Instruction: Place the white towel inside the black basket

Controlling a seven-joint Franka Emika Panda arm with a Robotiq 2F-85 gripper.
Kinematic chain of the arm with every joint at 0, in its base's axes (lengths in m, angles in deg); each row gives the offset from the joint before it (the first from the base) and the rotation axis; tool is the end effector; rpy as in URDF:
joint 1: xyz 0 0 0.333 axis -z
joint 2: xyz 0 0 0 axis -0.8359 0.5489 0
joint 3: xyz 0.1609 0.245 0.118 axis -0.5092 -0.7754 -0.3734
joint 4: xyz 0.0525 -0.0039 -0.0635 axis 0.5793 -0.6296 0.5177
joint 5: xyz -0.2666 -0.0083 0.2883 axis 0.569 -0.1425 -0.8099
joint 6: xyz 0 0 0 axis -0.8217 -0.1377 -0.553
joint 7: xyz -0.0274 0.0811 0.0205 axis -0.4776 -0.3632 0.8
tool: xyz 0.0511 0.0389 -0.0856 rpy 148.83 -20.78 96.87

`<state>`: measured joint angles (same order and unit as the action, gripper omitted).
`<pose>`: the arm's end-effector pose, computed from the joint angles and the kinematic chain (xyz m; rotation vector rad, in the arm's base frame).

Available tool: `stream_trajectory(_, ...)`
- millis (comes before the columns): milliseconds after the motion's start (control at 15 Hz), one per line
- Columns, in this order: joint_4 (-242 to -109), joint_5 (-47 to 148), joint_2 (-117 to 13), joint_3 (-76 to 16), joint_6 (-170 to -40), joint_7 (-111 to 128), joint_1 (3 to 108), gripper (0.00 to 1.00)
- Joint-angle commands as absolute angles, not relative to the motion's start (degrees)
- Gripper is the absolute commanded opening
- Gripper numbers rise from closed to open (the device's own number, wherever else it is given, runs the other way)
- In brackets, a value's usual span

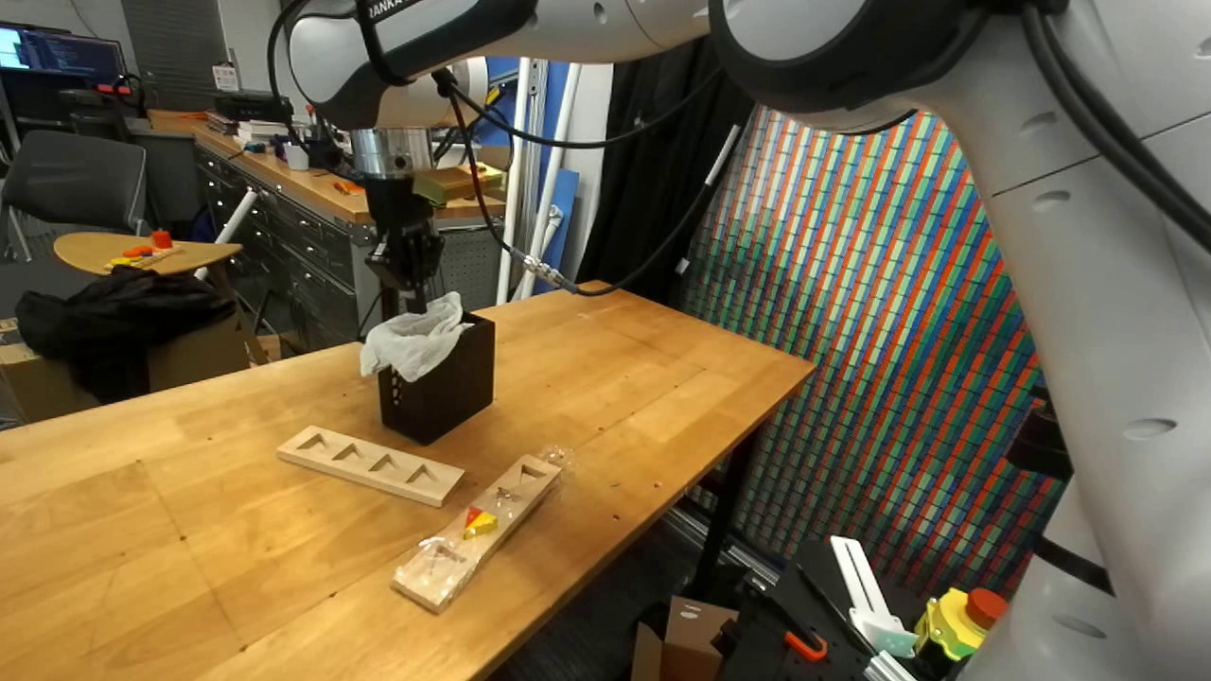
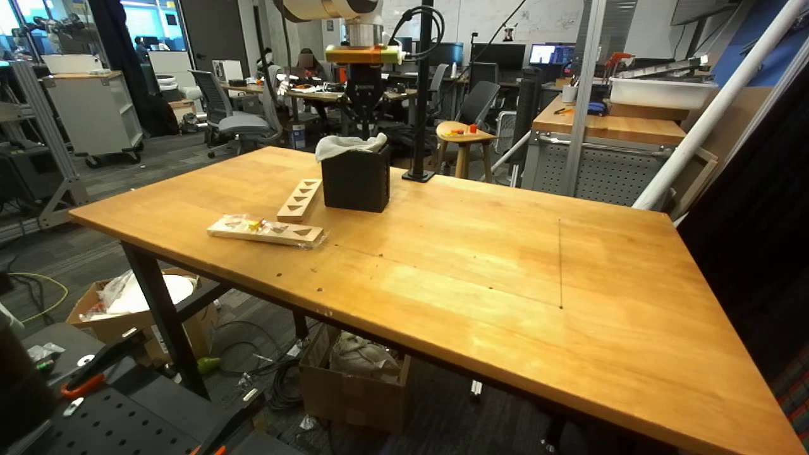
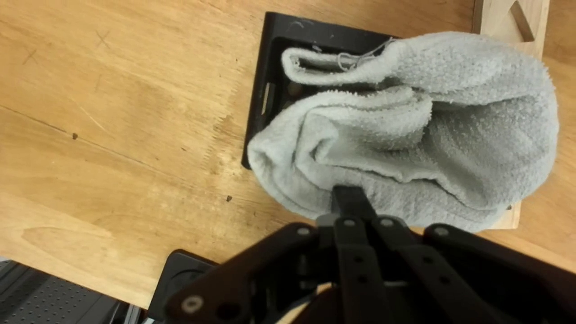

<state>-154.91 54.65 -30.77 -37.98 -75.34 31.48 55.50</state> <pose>0.7257 0.0446 0.3732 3.0006 0.6570 -0.1215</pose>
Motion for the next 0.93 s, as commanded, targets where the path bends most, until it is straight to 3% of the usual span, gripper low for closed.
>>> stream_trajectory(0, -161.0, 54.4, -34.9, -37.8, -78.2, 29.4, 54.9, 0.0)
stream_trajectory(867, -170.8, 54.5, -40.7, -37.6, -83.1, 26.2, 54.6, 0.0)
